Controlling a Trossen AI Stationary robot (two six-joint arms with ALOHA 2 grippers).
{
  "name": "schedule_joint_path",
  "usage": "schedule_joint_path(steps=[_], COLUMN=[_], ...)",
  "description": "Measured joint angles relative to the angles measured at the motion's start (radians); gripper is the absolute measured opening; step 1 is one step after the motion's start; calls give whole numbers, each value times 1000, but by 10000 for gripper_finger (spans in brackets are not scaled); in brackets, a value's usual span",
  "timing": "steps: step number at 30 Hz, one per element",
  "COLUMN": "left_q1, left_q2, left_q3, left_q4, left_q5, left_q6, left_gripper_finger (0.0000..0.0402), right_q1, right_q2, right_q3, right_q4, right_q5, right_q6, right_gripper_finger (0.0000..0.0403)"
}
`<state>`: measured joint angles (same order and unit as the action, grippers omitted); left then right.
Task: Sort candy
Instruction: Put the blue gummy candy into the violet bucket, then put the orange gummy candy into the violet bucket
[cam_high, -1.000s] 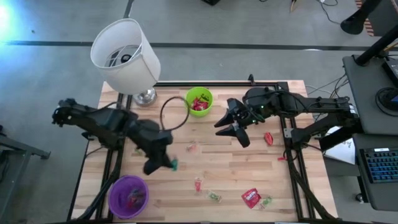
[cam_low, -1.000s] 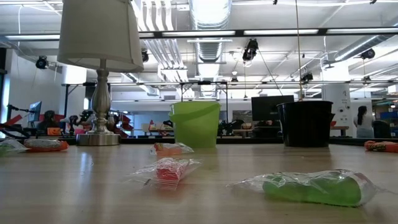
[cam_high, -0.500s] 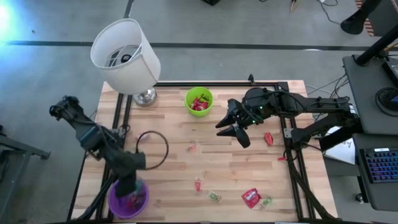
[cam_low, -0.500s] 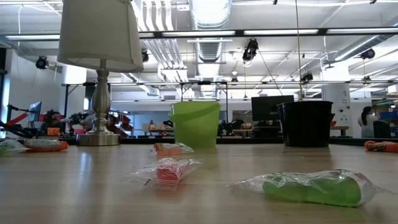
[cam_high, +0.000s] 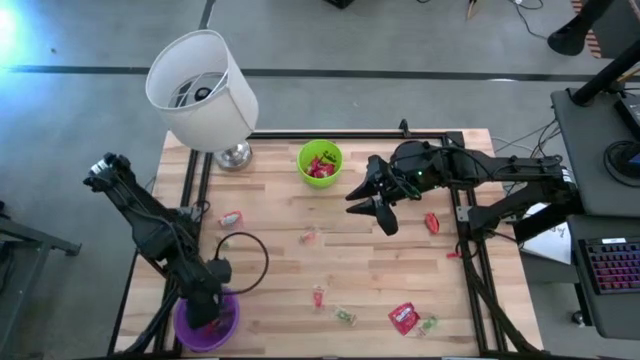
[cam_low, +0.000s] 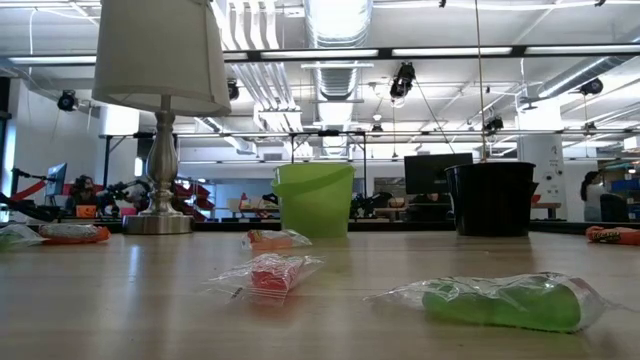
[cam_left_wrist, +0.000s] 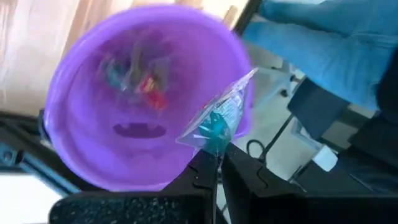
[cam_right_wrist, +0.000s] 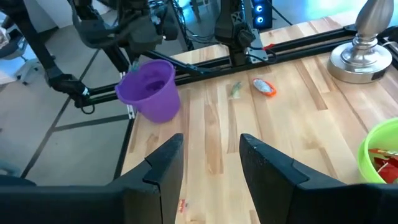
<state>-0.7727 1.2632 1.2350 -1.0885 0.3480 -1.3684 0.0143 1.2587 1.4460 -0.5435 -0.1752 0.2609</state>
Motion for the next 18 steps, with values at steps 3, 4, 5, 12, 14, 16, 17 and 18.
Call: schedule_joint_path(steps=[3,4,5,12,14,16,17,18], left_q1=[0,0,0,0,-1,-1,-1,1], left_q2=[3,5,7,31,33,33,33,33], left_q3=[-26,-31,-33,-7,1,10,15,20], left_q4=[-2,-2,-2,-5,-9,-22,-30,-42], left_q5=[25,29,29,23,-15,-96,-152,-219], left_q6=[-25,-29,-29,-5,26,49,56,62], left_gripper_finger=[5,9,15,68,81,91,95,97], right_q1=[0,0,0,0,0,0,0,0], right_q2=[0,0,4,14,20,31,38,50], right_q3=[0,0,0,0,0,0,0,0], right_q4=[0,0,0,-2,-4,-1,-7,-7], right_q5=[1,2,2,2,3,2,3,3], right_q6=[0,0,0,-32,-78,-152,-192,-229], right_gripper_finger=[149,150,151,151,148,146,144,143])
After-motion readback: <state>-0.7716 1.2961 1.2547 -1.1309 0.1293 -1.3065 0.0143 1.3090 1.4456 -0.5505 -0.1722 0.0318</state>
